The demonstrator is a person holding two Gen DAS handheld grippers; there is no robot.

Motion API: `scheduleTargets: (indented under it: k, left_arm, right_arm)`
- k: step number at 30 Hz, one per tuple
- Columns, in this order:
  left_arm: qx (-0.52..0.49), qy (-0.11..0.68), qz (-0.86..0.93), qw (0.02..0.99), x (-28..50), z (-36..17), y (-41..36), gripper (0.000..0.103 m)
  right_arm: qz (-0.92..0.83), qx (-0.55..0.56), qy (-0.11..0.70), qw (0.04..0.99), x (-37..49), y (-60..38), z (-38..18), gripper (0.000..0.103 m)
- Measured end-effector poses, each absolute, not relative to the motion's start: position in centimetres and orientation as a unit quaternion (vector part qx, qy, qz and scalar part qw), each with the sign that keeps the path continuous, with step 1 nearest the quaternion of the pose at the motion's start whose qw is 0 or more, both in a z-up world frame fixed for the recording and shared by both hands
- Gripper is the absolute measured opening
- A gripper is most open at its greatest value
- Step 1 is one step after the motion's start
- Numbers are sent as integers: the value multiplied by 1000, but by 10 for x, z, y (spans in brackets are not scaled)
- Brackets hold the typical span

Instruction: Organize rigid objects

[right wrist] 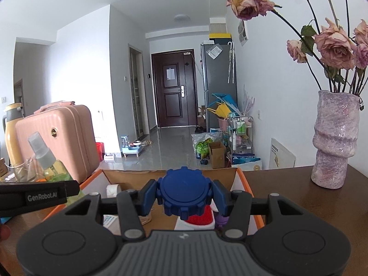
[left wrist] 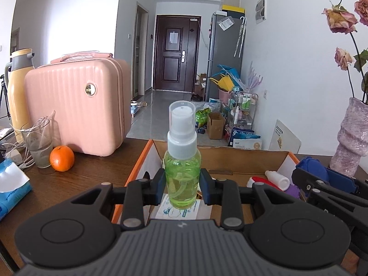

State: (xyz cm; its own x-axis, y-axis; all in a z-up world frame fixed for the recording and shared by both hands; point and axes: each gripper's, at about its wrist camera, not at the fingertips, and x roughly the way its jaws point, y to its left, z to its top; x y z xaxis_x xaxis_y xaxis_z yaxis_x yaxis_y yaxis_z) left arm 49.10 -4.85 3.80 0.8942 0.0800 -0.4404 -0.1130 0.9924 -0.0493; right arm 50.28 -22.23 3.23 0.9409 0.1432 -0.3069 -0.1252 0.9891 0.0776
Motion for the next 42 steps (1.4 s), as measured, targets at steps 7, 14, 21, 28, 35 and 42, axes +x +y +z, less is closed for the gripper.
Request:
scheduleTargets:
  k: [7, 14, 21, 28, 35, 42]
  left_arm:
    - [-33, 229, 53, 971, 513, 33, -48, 32]
    - [-23, 231, 59, 971, 530, 29, -48, 32]
    - [-13, 240, 59, 969, 546, 24, -44, 39]
    - [-30, 222, 70, 972, 542, 28, -32, 103]
    - [-27, 235, 71, 969, 546, 26, -32, 103]
    - [-23, 238, 69, 968, 547, 23, -32, 103]
  right_arm:
    - [66, 23, 170, 983, 525, -223, 29, 51]
    - [66, 15, 181, 981, 542, -222, 26, 51]
    - [61, 11, 203, 977, 556, -224, 21, 59]
    - [49, 13, 209, 977, 560, -226, 19, 97]
    - [45, 8, 215, 976, 559, -226, 18, 103]
    - [44, 7, 219, 975, 558, -226, 17, 103]
